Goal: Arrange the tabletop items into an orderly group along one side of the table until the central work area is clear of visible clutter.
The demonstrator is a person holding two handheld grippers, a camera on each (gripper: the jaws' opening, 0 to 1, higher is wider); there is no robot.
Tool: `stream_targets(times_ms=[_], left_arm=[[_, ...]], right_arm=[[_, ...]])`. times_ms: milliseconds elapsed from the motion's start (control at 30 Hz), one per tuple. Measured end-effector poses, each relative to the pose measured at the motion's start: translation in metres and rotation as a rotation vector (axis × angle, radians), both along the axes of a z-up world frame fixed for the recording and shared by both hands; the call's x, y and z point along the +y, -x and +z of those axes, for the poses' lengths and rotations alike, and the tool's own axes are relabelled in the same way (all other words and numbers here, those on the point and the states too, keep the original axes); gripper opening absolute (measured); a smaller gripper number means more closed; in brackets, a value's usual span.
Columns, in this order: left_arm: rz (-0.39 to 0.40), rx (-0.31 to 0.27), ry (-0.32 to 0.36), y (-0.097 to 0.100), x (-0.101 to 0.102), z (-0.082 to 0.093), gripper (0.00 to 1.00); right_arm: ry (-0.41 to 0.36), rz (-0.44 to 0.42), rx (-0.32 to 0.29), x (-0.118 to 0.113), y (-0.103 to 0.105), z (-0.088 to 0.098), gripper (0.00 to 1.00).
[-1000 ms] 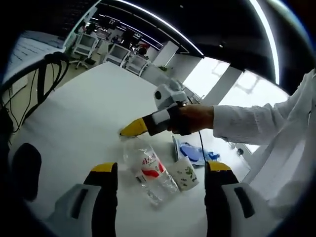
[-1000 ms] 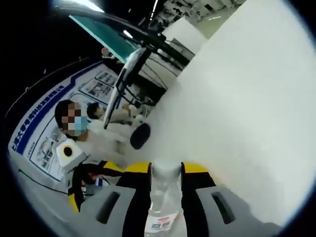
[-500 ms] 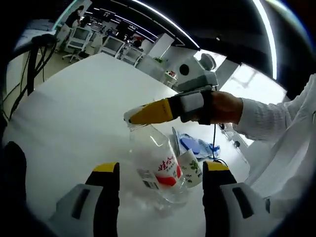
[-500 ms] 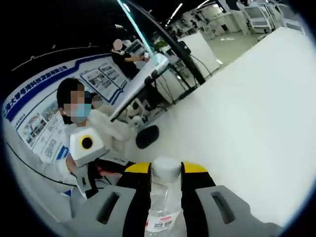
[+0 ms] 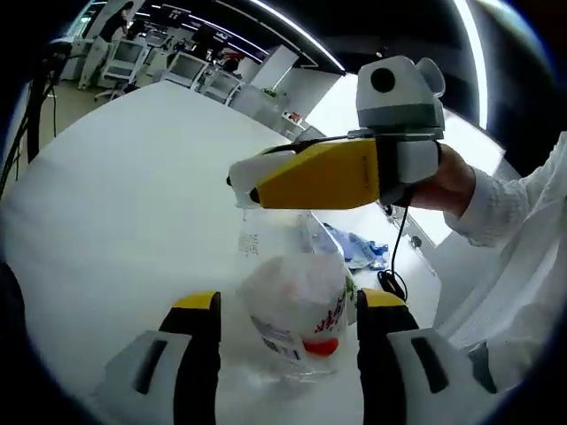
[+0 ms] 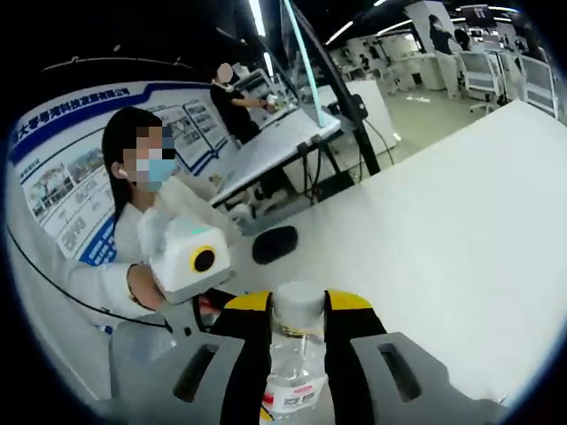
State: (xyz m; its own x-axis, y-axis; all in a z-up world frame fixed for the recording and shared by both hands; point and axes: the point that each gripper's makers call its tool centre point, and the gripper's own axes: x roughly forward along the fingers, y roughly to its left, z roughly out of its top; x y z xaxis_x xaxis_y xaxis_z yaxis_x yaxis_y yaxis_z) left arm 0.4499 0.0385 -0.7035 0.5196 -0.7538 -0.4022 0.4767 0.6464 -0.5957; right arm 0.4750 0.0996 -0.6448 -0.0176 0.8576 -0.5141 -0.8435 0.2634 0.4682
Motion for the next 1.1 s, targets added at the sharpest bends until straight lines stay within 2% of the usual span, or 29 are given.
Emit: stream_targets(times_ms=[67, 200, 300, 333, 367, 400, 533, 833, 1000, 1100], left_arm=[[-0.004, 0.002, 0.003, 0.000, -0.001, -0.001, 0.58], [-0.023, 0.004, 0.019, 0.001, -0.005, -0.001, 0.55], [-0.067, -0.022, 0.048, 0.005, -0.012, 0.005, 0.46], [-0.070, -0.028, 0.016, 0.006, -0.011, 0.003, 0.46], [-0.094, -0.048, 0.040, 0.008, -0.016, 0.009, 0.45], [-0.085, -0.033, 0.031, 0.008, -0.015, 0.007, 0.45], [-0.113, -0.064, 0.021, 0.009, -0.020, 0.011, 0.45], [-0.158, -0.113, -0.039, 0.004, -0.018, 0.017, 0.43], [-0.184, -0.162, -0.072, -0.008, -0.017, 0.030, 0.43], [-0.198, -0.203, -0.088, -0.019, -0.017, 0.039, 0.43]], right_arm=[[-0.014, -0.020, 0.019, 0.001, 0.001, 0.002, 0.19], [-0.017, -0.036, 0.004, -0.001, -0.001, 0.002, 0.19], [-0.017, -0.047, 0.002, -0.004, -0.004, 0.003, 0.18], [-0.017, -0.048, 0.004, -0.005, -0.004, 0.004, 0.18], [-0.015, -0.048, -0.001, -0.006, -0.003, 0.004, 0.18], [-0.013, -0.050, -0.005, -0.007, -0.002, 0.005, 0.18], [-0.013, -0.075, -0.015, -0.013, -0.001, 0.009, 0.18], [-0.044, -0.121, -0.094, -0.022, -0.001, 0.024, 0.18], [-0.091, -0.188, -0.120, -0.029, -0.011, 0.041, 0.18], [-0.105, -0.211, -0.160, -0.033, -0.018, 0.052, 0.18]])
